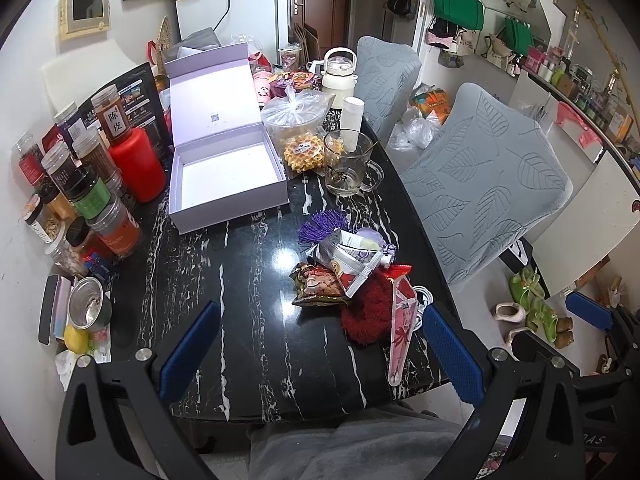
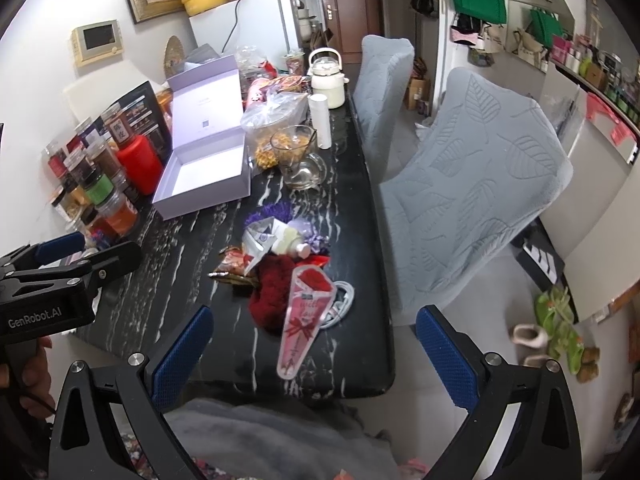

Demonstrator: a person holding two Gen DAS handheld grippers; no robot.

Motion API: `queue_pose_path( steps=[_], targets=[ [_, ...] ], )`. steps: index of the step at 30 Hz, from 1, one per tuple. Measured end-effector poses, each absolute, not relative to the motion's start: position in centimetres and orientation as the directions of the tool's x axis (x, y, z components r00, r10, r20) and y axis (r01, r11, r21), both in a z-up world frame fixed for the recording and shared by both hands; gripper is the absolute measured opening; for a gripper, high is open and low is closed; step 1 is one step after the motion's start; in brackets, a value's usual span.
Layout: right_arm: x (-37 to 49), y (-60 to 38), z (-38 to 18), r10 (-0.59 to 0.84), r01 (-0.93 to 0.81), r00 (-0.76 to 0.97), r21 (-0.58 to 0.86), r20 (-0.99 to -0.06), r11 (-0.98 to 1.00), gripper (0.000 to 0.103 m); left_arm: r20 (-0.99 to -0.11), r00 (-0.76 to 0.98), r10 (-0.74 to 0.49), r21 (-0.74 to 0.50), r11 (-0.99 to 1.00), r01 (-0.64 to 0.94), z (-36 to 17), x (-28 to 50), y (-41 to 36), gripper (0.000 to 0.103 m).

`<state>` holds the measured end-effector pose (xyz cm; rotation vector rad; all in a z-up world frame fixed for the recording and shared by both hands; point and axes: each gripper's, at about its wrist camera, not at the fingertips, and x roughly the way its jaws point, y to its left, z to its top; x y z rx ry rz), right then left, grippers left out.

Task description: Organize soft objects

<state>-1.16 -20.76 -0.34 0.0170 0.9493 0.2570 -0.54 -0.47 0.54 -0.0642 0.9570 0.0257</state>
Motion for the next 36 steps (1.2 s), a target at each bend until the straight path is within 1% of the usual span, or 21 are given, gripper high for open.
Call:
queue_pose_path(
  steps=[36],
  targets=[
    [-0.6,-23.2,-1.1,0.223,-0.175,0.545,0.15,-0.808,0.973,0.103,-0.825,0.565,-0.024,-0.044,0.999,-0.021,0.2,0.5,-3.1,0.103]
  ],
)
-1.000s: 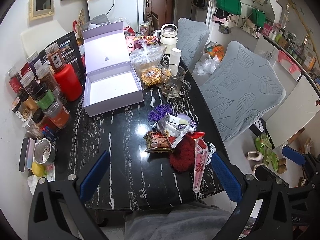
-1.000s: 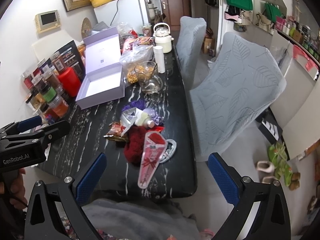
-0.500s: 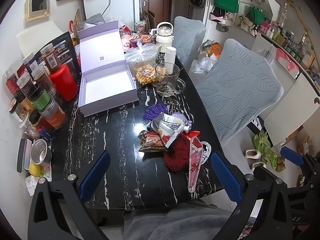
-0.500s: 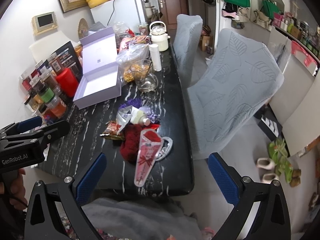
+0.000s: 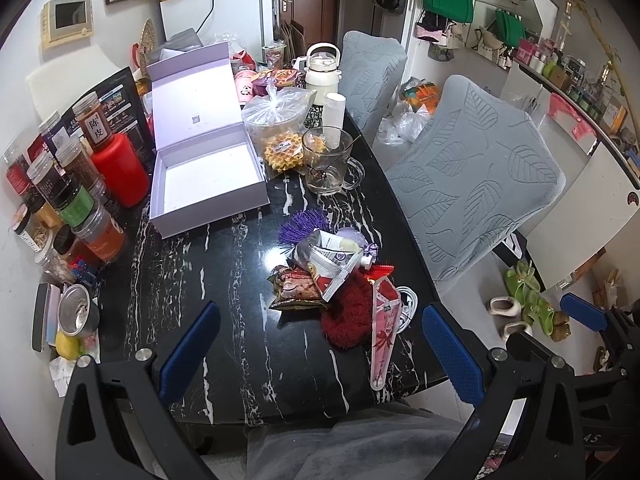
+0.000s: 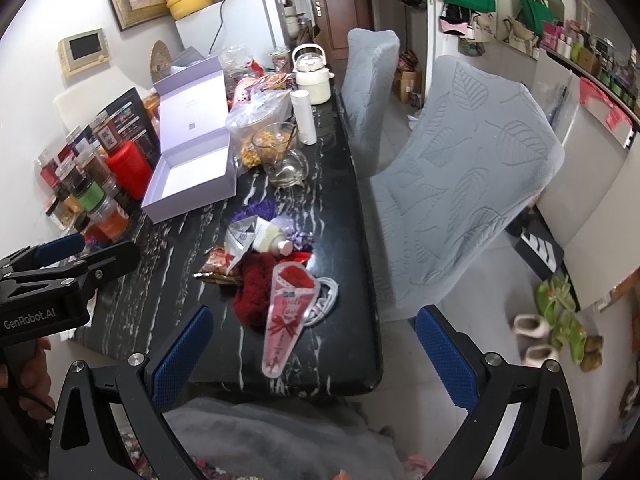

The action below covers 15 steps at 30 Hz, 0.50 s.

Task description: Organize soft objects

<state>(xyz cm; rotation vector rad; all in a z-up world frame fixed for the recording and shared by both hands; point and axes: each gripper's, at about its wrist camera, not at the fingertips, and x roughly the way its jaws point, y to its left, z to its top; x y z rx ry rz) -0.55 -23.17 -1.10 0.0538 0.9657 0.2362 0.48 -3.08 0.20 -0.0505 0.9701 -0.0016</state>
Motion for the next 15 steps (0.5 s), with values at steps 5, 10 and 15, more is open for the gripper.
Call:
queue_pose_path(
  steps=[5,10,15],
  targets=[
    [-0.2,-23.4,-1.4,0.225,-0.17,0.537,0.158,-0.813,0.973,0.103,-0.83,0.557,-0.029,-0.045,0.999,-0.015,0.0,0.8,-3.2,0.103],
    [0.1,-23.2,-1.9,0.229,-0.165,0.518,0.166,-0.824,0.972,0.103,-0.838,0.545,-0.025,-0.042,0.999,-0.018,-0.3,1.2,-3.2,0.103],
    [0.5,-23.0,-2.5,0.232,-0.158,0.491,0.176,-0.84,0.972,0.103,-0.854,0.52,-0.016,-0.036,0.999,-0.028,-1.0,1.7,-2.6,0.103]
  ],
)
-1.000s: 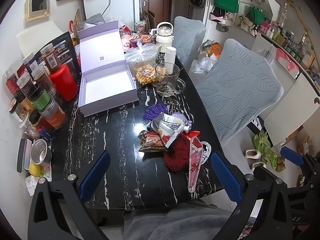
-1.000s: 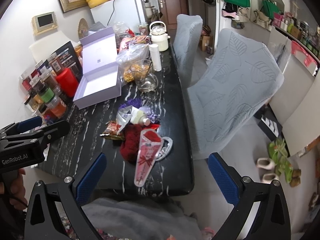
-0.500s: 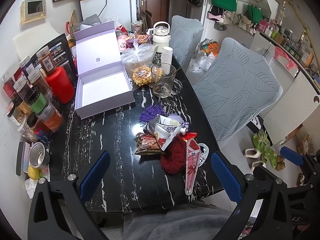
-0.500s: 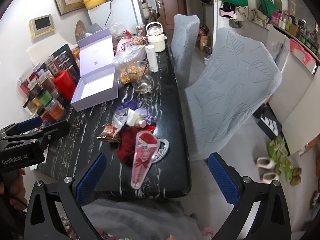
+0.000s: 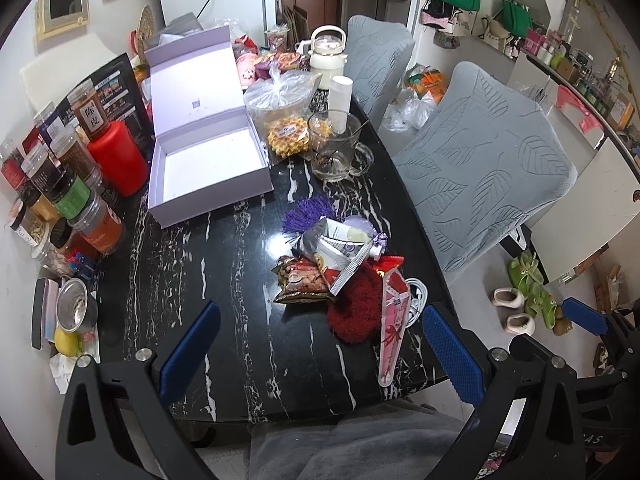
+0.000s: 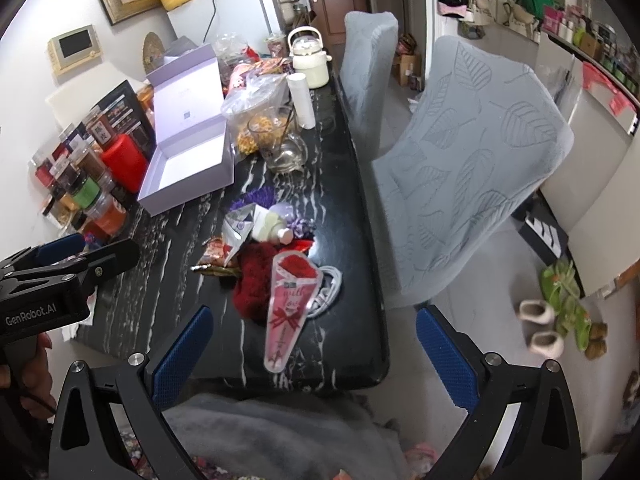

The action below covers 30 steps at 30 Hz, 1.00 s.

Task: Organize soft objects
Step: 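Reach the left gripper to the brown snack bag while the right gripper reaches the pink pouch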

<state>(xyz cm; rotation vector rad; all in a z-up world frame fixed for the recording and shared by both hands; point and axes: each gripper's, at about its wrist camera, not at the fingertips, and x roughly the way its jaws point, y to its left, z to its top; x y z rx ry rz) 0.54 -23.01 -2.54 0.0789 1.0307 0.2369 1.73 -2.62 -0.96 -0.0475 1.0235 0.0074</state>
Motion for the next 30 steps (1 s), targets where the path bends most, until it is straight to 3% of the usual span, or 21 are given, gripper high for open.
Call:
queue_pose_path(
  steps=[30],
  targets=[
    [4.4,-17.4,-10.9,0.265,-0.13,0.282,0.237,-0.922,0.963,0.103,-0.919,0.392,-0.024,-0.04,0.999,-0.032,-7.3,7.7,2.4,0.103]
  ],
)
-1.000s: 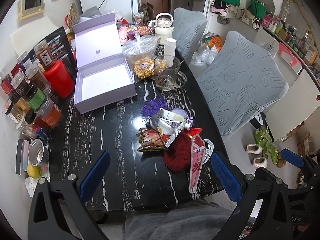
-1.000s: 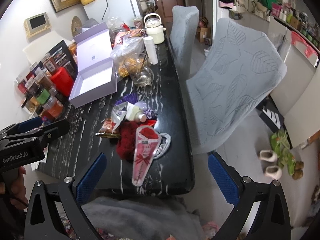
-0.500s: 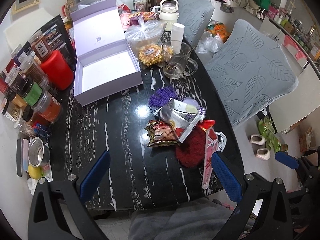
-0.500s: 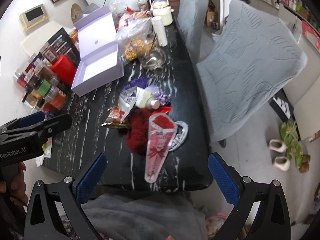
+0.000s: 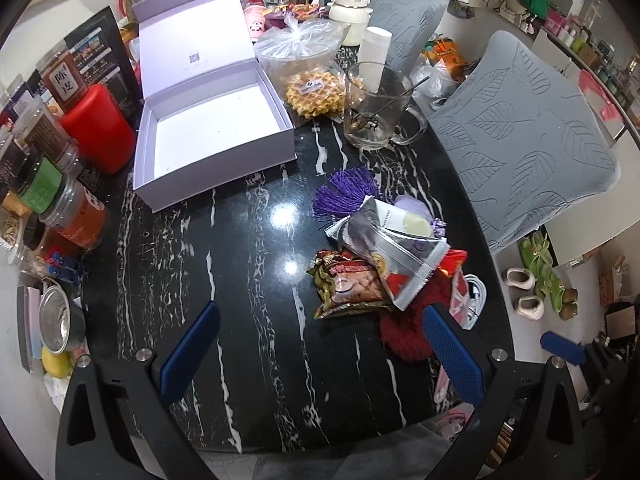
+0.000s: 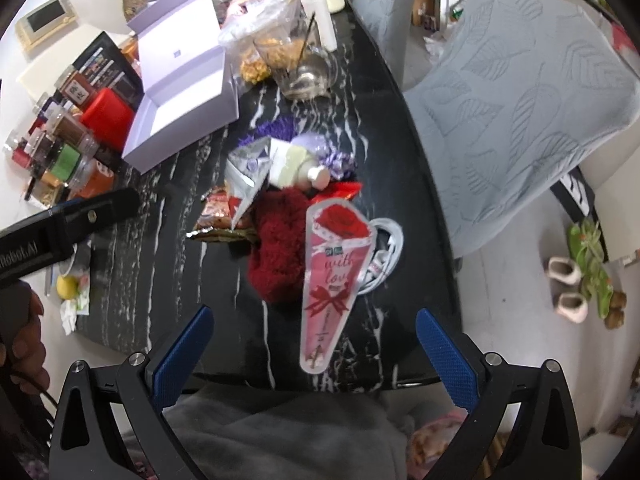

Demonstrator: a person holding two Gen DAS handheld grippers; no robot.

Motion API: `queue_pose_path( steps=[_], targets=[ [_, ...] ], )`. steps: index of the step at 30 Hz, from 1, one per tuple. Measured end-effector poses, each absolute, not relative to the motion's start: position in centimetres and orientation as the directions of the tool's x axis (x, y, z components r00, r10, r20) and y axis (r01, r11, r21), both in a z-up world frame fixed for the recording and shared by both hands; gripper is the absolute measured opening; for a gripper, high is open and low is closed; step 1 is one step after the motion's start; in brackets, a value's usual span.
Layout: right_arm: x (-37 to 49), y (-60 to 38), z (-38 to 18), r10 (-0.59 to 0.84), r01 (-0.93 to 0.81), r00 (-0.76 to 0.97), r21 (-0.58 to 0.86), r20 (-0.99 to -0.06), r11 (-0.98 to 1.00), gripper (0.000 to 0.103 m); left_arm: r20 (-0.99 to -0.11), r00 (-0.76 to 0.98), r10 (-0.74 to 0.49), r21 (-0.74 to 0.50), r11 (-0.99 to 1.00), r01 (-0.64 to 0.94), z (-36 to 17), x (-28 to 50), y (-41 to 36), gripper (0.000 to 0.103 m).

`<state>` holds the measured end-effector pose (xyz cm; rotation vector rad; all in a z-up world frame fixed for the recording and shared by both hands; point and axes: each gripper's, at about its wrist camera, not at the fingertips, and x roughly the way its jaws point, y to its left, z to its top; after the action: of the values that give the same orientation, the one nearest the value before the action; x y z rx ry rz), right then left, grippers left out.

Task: Organize soft objects
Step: 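Reach the left gripper to the brown snack bag while the right gripper reaches the pink pouch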

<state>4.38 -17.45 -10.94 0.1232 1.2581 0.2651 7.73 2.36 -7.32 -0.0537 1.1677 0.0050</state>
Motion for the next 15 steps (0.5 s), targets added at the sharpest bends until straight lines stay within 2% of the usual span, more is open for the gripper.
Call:
queue_pose_path(
  steps=[2,4,5,12,15],
  targets=[
    [4.4,-17.3,-12.0,0.256,-0.11,0.273,0.234,-0.927,0.966,0.1,-0.922,0.387,-0.028,-0.043,0.999,-0.029,-7.9,8.1,2.7,0.103],
    [4.3,-17.1,-12.8,0.242,-0.094,0.271,0.224,-0.932,0.97,0.086,-0.926,0.376,-0.025,-0.036,0.999,-0.022,-8.8,8.6,2.9,0.103],
    [4.3,-16.9,-13.3,0.229,-0.089,0.269,0.213,-0.936,0.973,0.084,-0.928,0.371,-0.026,-0.034,0.999,-0.017,-9.2,8.8,3.0,0.103],
    [4.6,-16.2,-16.1,0.188,-0.057,0.243,0.18,-0.952,0.982,0.083,-0.944,0.327,-0.049,-0.043,0.999,0.026,-12.5,10.0,3.7,0.103],
    [4.8,-16.1,-17.1,0.167,-0.044,0.234,0.161,-0.958,0.986,0.079,-0.949,0.308,-0.067,-0.059,0.998,0.035,-13.8,10.7,3.9,0.103]
  ],
)
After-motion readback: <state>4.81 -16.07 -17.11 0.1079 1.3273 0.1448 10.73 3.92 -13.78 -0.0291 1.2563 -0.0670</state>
